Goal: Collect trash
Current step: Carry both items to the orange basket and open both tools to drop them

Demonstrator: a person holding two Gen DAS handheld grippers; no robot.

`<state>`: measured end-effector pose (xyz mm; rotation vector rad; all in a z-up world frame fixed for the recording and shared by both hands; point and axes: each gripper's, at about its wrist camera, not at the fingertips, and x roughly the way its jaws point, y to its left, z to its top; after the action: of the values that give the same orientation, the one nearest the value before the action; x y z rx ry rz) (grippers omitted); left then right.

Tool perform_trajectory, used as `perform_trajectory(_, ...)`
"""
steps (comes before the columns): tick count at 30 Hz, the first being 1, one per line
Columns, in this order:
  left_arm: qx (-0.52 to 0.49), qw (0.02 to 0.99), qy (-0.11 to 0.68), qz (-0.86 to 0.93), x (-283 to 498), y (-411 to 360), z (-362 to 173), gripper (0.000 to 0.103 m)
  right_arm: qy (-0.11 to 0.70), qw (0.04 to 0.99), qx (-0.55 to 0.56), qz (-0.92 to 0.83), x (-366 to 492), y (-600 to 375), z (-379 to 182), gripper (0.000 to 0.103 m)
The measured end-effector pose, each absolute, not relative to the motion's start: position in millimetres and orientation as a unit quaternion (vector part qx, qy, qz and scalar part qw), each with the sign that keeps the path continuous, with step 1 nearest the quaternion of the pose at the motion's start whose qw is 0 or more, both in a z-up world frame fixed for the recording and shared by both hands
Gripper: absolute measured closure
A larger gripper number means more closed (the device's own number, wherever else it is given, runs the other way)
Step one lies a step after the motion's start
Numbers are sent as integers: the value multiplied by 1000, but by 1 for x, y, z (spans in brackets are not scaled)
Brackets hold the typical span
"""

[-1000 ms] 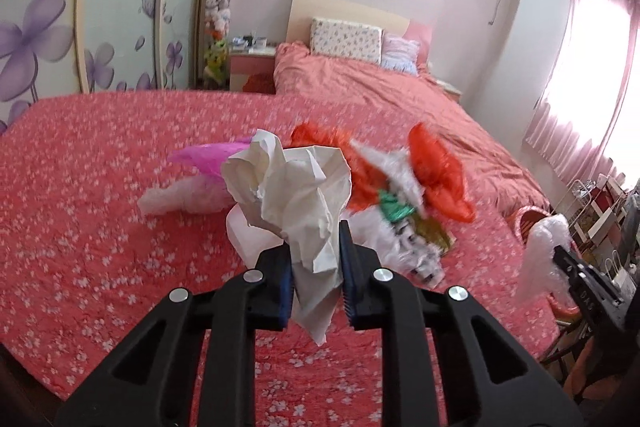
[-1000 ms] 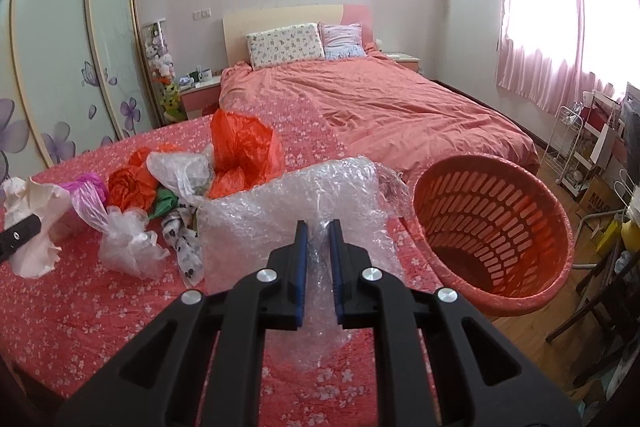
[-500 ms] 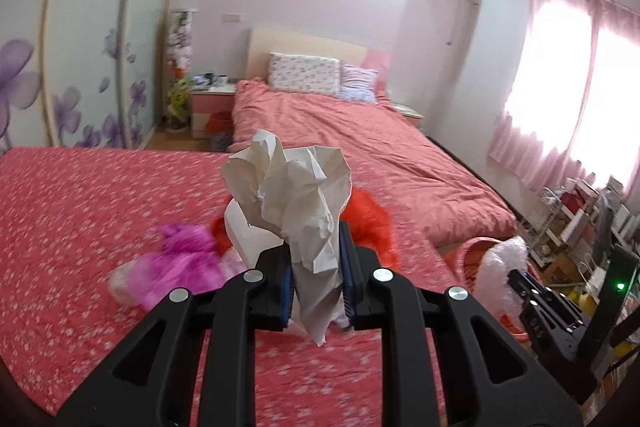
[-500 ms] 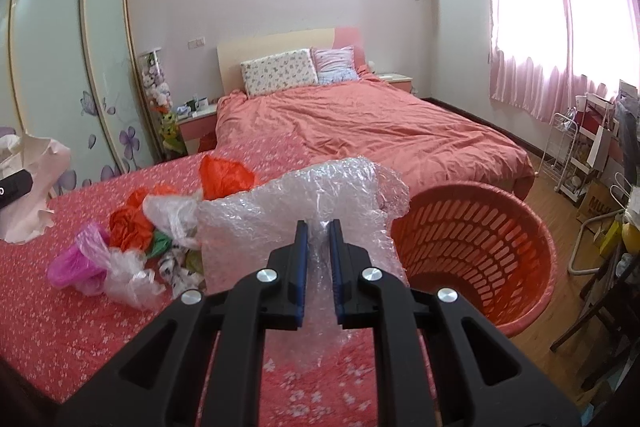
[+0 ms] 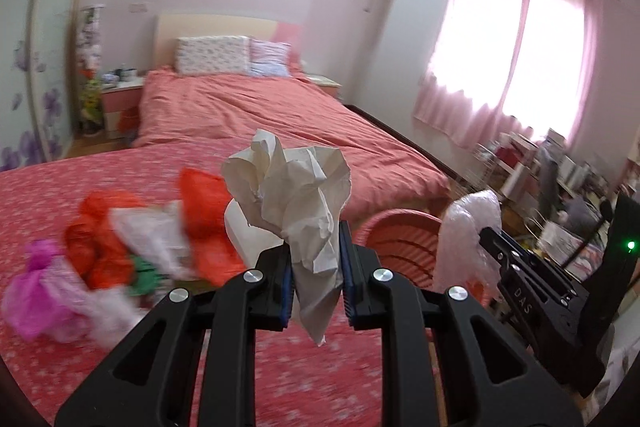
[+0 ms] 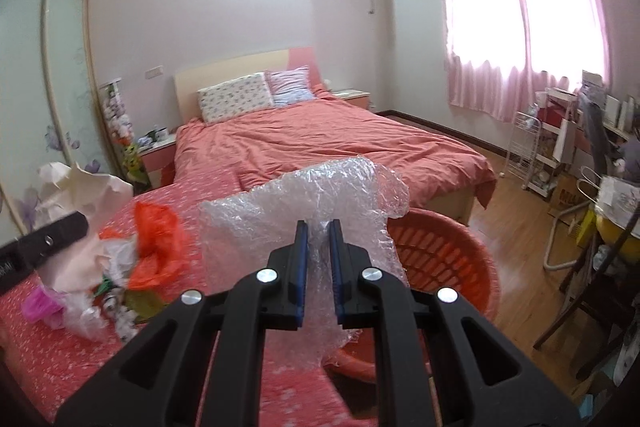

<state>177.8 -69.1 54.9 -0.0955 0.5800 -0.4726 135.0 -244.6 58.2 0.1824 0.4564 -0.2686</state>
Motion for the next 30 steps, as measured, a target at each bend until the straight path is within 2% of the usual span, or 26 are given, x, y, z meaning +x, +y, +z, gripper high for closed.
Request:
perform_trajectory(10, -18, 898, 302, -320, 190, -149, 32, 84, 228, 949, 123, -180, 138, -307, 36, 91)
perform_trajectory(30, 18, 859, 354, -369, 216, -218, -9, 81, 246, 933, 159, -211, 169, -372, -4, 90)
